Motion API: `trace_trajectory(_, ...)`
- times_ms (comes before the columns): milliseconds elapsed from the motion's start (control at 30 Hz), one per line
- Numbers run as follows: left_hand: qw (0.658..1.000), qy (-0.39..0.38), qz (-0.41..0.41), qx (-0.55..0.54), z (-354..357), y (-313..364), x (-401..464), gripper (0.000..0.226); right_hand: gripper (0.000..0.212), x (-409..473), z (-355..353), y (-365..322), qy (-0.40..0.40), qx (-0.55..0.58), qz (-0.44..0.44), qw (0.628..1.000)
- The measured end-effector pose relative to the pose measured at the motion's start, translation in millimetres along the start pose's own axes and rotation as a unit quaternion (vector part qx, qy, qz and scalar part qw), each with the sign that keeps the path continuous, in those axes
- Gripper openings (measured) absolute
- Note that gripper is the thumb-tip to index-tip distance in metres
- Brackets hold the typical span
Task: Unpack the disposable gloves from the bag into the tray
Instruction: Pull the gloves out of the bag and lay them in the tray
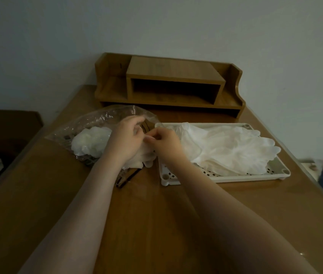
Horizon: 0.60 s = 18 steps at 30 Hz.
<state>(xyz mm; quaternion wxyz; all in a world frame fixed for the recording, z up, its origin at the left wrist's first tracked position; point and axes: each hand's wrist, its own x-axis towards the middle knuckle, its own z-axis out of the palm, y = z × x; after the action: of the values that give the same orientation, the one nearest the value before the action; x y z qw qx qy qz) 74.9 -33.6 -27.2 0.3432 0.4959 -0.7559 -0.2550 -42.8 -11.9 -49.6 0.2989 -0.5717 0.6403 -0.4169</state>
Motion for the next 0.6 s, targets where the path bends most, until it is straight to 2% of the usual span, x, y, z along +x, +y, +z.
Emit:
trace_trajectory(100, 0.999, -0.047, 0.013, 0.014, 2.8, 3.8, -2.3, 0.029, 0.014, -3.7, -13.8, 2.0, -0.017, 0.137, 0.037, 0.990)
trace_trajectory(167, 0.998, -0.062, 0.020, 0.025, 4.2, 8.6, -5.1, 0.032, 0.017, -5.1, -21.4, 4.0, -0.053, 0.236, 0.038, 0.970)
trace_trajectory(233, 0.996, -0.060, 0.021, 0.055, 6.3, 8.3, -5.8, 0.038, 0.017, -7.4, -26.5, 2.2, -0.063, 0.289, 0.024, 0.955)
trace_trajectory(467, 0.975, -0.022, -0.012, 0.221, 10.3, -8.6, -4.7, 0.025, 0.022, -11.5, -34.9, -6.5, 0.011, 0.428, 0.011, 0.904)
trace_trajectory(533, 0.966, -0.025, -0.021, 0.255, 14.1, -11.6, -3.3, 0.027, 0.021, -10.5, -38.1, -6.1, 0.031, 0.478, 0.015, 0.877)
trace_trajectory(600, 0.960, -0.026, -0.032, 0.276, 16.9, -16.6, -3.1, 0.032, 0.022, -11.1, -48.3, -7.3, 0.045, 0.549, 0.016, 0.834)
